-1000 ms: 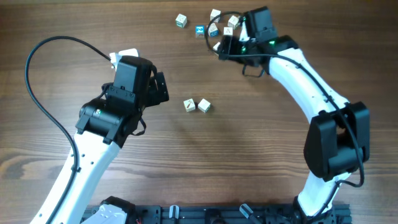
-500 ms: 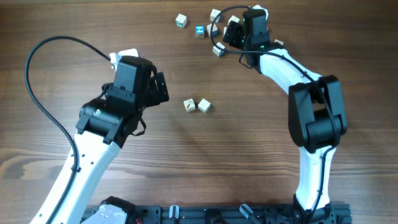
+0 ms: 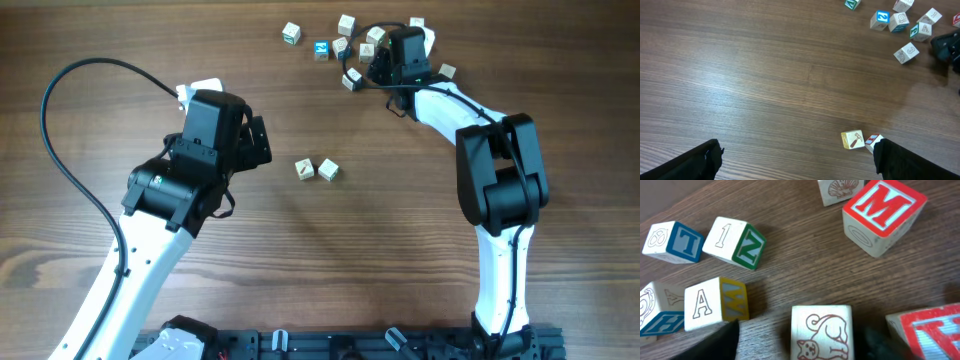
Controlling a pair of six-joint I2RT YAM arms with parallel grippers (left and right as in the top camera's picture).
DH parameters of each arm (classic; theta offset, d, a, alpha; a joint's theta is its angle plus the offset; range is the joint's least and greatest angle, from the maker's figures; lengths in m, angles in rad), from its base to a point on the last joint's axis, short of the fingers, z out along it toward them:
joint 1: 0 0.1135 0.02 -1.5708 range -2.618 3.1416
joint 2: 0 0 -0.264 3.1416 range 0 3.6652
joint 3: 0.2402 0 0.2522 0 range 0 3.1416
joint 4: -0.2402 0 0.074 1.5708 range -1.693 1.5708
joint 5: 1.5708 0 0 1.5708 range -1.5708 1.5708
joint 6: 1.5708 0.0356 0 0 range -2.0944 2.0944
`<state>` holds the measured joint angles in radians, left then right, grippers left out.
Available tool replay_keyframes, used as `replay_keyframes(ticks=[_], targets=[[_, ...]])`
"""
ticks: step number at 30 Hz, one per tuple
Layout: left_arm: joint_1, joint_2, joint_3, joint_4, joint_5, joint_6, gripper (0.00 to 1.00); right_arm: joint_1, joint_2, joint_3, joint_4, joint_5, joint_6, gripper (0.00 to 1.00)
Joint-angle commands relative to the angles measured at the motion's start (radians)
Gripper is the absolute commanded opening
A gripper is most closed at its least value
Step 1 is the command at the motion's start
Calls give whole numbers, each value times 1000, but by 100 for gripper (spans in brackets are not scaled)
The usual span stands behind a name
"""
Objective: Form a horizontal line
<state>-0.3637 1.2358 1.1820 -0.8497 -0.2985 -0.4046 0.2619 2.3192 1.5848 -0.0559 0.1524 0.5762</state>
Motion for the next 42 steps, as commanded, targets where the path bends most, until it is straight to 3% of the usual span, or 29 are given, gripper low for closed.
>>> replay_keyframes(ticks=[1,6,12,15,16,17,18,19,21,23,30,34,35,37,42], targets=[[4,-5,2,4,-6,8,100,-2,30,11,-21,17,-1,57],[4,-5,2,4,-6,8,100,-10,-2,13,-81,5,-59,29],[4,-5,2,19,5,5,100,-11,-206,13,-304,-14,-132,21],[4,-3,2,22,136,5,100,-11,-311,13,-467,-138,-136,21],[4,2,0,18,150,4,84,-11,-345,13,-520,-201,-163,20],[4,13,-3,-7,152,-5,63,-11,-377,13,-584,-265,-185,20],[5,26,-15,-26,152,-31,54,-11,-404,13,-657,-314,-211,19],[7,35,-39,-31,151,-50,54,-11,-418,13,-721,-335,-231,19],[16,56,-94,-22,152,-85,55,-11,-425,10,-876,-345,-239,15],[27,95,-190,27,152,-161,63,-3,-425,-51,-904,-345,-241,14],[27,263,-288,186,153,-311,71,63,-413,-294,-570,-372,-313,14],[28,345,-288,244,152,-311,75,104,-412,-391,-407,-454,-314,16],[27,370,-287,263,152,-311,80,127,-412,-396,-377,-486,-315,17],[28,404,-287,290,152,-311,90,164,-412,-396,-342,-492,-314,20],[27,428,-287,294,152,-311,94,197,-412,-396,-329,-425,-314,20]])
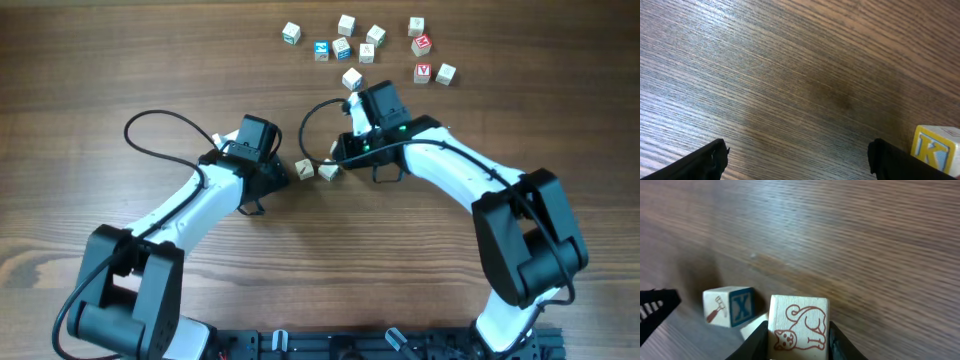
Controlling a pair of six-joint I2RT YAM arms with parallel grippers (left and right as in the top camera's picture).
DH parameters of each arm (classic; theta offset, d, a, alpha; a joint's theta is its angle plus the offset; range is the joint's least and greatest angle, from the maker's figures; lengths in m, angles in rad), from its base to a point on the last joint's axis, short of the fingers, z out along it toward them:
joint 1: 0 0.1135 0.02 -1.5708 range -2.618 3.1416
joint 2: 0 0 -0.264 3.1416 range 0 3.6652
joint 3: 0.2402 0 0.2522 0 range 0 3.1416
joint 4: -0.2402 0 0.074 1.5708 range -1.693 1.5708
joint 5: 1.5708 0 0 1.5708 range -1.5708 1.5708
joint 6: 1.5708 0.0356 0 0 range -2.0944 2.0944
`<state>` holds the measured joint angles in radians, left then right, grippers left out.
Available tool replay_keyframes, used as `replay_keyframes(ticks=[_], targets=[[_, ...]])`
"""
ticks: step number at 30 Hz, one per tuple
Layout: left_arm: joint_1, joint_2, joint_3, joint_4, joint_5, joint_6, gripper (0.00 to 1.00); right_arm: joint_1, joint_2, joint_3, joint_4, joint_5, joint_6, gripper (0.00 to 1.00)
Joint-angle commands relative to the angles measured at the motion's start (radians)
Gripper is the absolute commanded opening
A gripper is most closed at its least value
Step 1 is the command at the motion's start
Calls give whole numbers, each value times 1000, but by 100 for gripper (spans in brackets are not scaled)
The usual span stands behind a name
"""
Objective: Form a horizontal line
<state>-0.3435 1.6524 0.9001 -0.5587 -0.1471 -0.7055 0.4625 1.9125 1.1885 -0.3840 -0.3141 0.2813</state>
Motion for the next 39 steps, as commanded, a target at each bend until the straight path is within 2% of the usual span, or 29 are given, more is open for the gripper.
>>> replay_keyframes(ticks=[1,5,7,10,12,15,18,22,23,25,26,27,29,31,33,34,36,39], targets=[[7,12,-5,3,1,-10,95,-3,-5,0,-3,58,-19,21],[8,12,-6,3,1,-10,96,-3,-5,0,-25,60,-21,25],[8,12,-6,3,0,-10,97,-3,-5,0,-45,60,-20,35],[7,12,-6,3,0,-10,97,-3,-5,0,-53,60,-19,57],[7,12,-6,3,0,-10,98,-3,-5,0,-54,60,-18,63],[8,12,-6,3,1,-10,98,-4,-5,2,-50,60,-17,68],[7,12,-6,2,0,-10,97,-4,-5,8,-51,60,2,67],[8,12,-6,3,1,-10,80,-16,-26,51,-78,52,68,68],[8,12,-6,3,0,-10,68,-25,-44,62,-93,52,90,67],[8,12,-6,6,0,-10,55,-35,-71,65,-106,50,124,63],[7,12,-5,7,1,-10,50,-37,-82,65,-111,31,132,56],[7,12,-6,12,1,-10,37,-37,-97,65,-116,-3,130,43],[7,12,-6,22,1,-10,27,-37,-118,65,-149,-5,130,32],[8,12,-6,21,0,-10,13,-37,-122,65,-220,-6,132,12],[8,12,-6,16,-7,-10,6,-35,-122,64,-327,-28,142,5],[8,12,-6,7,-21,-10,4,-35,-122,64,-356,-28,146,5],[22,12,-5,-36,-72,-10,4,-34,-122,64,-389,-33,149,5],[79,12,-5,-80,-71,-11,4,-2,-122,64,-383,-95,150,5]])
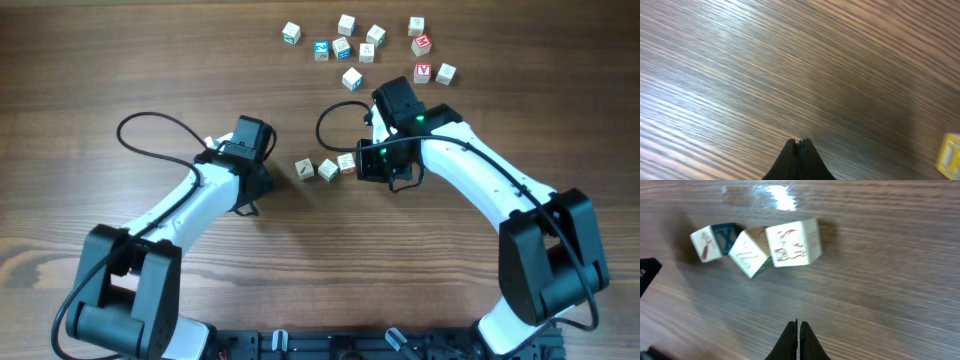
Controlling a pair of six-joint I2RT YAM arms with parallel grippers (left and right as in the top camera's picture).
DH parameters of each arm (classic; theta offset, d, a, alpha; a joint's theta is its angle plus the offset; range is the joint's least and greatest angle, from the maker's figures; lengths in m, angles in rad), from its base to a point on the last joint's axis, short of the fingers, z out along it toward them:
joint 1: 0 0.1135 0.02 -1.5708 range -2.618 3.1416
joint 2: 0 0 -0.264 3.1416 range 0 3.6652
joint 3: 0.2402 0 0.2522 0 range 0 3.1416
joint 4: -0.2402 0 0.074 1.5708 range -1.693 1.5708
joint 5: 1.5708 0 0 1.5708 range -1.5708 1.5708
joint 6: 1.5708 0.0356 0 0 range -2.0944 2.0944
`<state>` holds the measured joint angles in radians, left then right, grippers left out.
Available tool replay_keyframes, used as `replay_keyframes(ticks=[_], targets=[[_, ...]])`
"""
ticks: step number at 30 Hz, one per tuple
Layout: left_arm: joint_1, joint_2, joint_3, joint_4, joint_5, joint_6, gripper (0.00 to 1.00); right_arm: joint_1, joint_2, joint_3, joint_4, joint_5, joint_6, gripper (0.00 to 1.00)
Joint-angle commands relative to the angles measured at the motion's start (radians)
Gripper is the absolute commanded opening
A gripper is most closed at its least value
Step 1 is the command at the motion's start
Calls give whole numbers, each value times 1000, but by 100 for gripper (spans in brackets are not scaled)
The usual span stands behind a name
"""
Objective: Form a horizontal line
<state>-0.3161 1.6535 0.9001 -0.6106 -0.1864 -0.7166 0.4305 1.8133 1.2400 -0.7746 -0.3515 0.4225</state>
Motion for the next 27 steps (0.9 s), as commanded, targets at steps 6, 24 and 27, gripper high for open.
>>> replay_keyframes(ticks=[6,24,27], targets=[[198,11,-5,-58,38,-36,4,151,-20,10,119,25,59,5],[231,11,-5,-56,74,-36,7,220,145,9,279,116,164,5],[231,11,-5,-53,74,-36,9,220,147,9,297,121,168,5]])
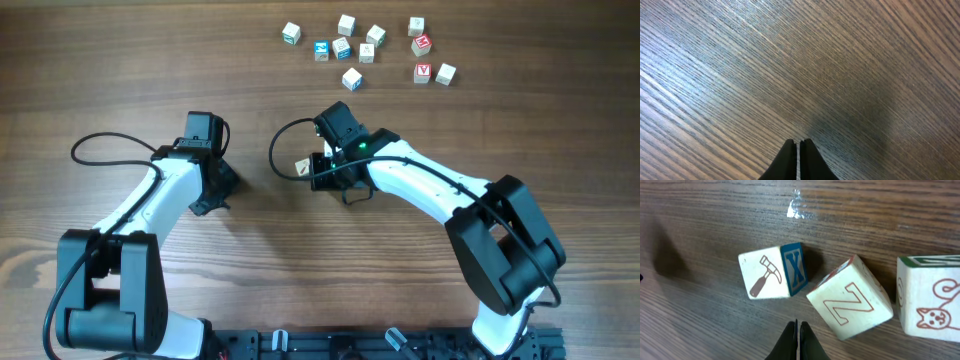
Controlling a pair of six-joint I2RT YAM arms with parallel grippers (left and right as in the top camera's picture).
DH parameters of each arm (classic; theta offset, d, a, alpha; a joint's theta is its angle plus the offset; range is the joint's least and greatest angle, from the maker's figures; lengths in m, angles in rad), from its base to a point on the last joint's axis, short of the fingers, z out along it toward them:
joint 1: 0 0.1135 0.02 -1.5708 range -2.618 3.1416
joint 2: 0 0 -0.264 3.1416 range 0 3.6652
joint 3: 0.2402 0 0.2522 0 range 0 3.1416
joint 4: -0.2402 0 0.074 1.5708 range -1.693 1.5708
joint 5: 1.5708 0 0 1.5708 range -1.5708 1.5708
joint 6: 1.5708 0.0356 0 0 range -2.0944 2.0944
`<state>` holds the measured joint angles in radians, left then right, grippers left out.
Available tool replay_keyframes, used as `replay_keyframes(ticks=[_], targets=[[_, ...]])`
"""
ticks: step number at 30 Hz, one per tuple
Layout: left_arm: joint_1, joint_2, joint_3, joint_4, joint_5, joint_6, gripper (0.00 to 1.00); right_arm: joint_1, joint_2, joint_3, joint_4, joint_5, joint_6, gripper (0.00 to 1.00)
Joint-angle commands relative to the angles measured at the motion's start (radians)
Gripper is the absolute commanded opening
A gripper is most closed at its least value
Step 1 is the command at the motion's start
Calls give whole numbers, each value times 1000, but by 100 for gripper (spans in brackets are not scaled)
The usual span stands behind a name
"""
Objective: Form a horizontal line
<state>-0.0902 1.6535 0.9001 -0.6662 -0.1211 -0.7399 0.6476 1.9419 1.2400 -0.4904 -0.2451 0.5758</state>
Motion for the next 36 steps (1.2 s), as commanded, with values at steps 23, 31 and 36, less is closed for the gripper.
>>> replay_keyframes(ticks=[23,31,36], targets=[[5,11,-5,3,8,-13,14,3,29,9,72,117,131,4],[5,11,-5,0,8,-1,4,3,23,10,188,-62,79,5],[5,11,-5,-1,9,-2,4,8,26,9,280,-66,111,5]])
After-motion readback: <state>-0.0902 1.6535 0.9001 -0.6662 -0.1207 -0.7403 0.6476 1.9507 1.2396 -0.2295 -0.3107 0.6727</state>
